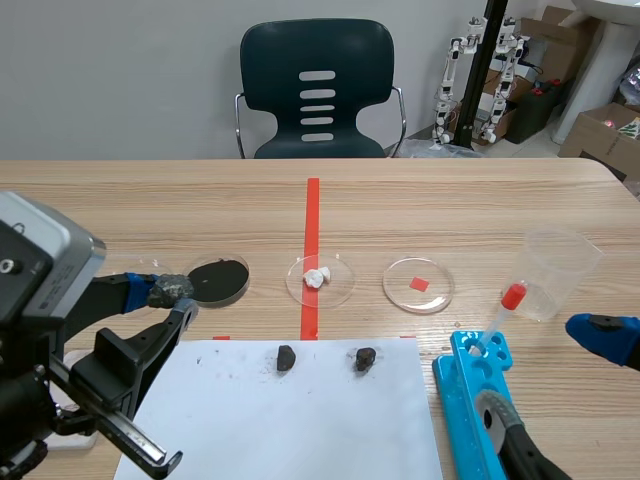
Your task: Put the mineral in the empty petri dish
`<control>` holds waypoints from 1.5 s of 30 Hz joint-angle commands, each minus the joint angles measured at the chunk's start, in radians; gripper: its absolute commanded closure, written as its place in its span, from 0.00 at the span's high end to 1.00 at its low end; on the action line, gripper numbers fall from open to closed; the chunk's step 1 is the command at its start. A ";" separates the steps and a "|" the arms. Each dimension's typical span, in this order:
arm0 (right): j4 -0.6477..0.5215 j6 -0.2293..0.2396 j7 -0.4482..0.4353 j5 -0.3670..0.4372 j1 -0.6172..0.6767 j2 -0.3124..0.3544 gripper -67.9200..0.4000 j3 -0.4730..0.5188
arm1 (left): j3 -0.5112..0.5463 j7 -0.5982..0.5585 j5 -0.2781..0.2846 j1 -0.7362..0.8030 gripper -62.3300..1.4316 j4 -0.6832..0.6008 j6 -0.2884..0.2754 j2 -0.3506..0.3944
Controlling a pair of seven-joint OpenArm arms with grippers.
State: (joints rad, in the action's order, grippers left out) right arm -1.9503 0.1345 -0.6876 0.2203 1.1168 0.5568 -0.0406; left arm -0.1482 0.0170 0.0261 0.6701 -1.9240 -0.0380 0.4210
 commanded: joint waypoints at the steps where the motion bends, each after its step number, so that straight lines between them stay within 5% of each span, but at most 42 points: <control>1: -0.006 -0.003 -0.015 0.007 -0.003 0.000 0.70 0.007 | -0.003 -0.016 0.006 -0.006 0.11 -0.009 0.005 -0.005; 30: -0.006 -0.003 -0.015 0.007 -0.003 0.000 0.70 0.007 | -0.003 0.087 0.007 -0.006 0.11 -0.009 0.005 -0.006; 35: -0.006 -0.003 -0.015 0.007 -0.003 0.000 0.70 0.007 | -0.003 0.320 0.058 -0.053 0.11 0.007 0.039 -0.030; 41: -0.006 -0.003 -0.015 0.008 -0.003 0.000 0.70 0.007 | -0.003 0.600 0.195 -0.243 0.11 0.143 0.143 -0.068; 45: -0.006 -0.003 -0.015 0.008 -0.003 0.000 0.70 0.007 | -0.003 0.677 0.203 -0.384 0.11 0.268 0.220 -0.093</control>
State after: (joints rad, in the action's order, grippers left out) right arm -1.9503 0.1341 -0.6876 0.2203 1.1168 0.5568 -0.0406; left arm -0.1501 0.7013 0.2325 0.3054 -1.6485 0.1703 0.3309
